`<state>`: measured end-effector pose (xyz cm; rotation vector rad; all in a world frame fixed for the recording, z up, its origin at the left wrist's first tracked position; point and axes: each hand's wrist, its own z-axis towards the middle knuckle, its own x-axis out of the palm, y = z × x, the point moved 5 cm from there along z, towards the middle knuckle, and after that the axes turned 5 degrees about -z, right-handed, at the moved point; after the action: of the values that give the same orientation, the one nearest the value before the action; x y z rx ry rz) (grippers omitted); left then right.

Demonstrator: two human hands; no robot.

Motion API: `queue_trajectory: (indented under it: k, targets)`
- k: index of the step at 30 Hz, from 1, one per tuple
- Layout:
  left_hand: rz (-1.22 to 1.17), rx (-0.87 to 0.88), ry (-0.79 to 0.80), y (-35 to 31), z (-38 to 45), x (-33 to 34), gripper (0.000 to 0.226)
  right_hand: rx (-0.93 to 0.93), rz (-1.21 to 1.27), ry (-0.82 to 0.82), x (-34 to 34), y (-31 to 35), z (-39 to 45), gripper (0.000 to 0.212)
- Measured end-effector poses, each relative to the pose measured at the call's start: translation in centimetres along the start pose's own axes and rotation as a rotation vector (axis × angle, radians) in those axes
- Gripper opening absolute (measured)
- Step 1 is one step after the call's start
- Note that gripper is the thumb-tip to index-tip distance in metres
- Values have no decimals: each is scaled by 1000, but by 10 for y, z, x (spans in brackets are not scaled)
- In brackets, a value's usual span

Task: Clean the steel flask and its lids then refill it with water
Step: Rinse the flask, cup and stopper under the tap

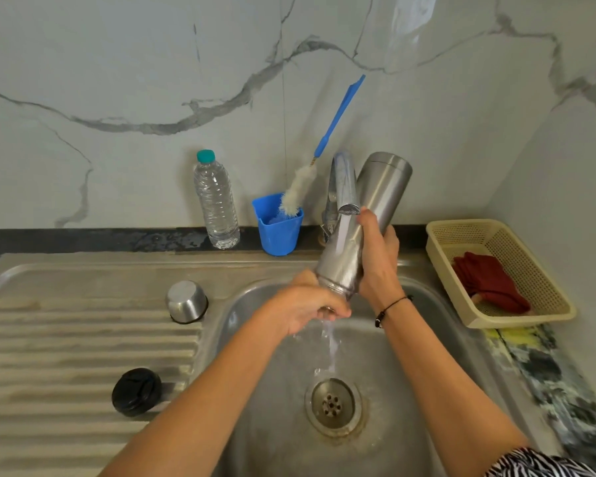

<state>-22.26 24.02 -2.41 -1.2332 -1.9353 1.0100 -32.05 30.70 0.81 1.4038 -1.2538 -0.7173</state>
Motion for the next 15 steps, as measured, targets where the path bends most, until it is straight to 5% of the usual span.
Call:
queue_trajectory:
  k: [6, 11, 15]
  targets:
    - [467, 497, -728, -4, -5, 5, 48, -18, -117, -5, 8, -4, -9, 63]
    - [265, 236, -416, 3, 3, 5, 56, -56, -51, -15, 4, 1, -9, 60]
    - [-14, 128, -16, 1, -5, 4, 36, -11, 55, 94, 4, 3, -7, 48]
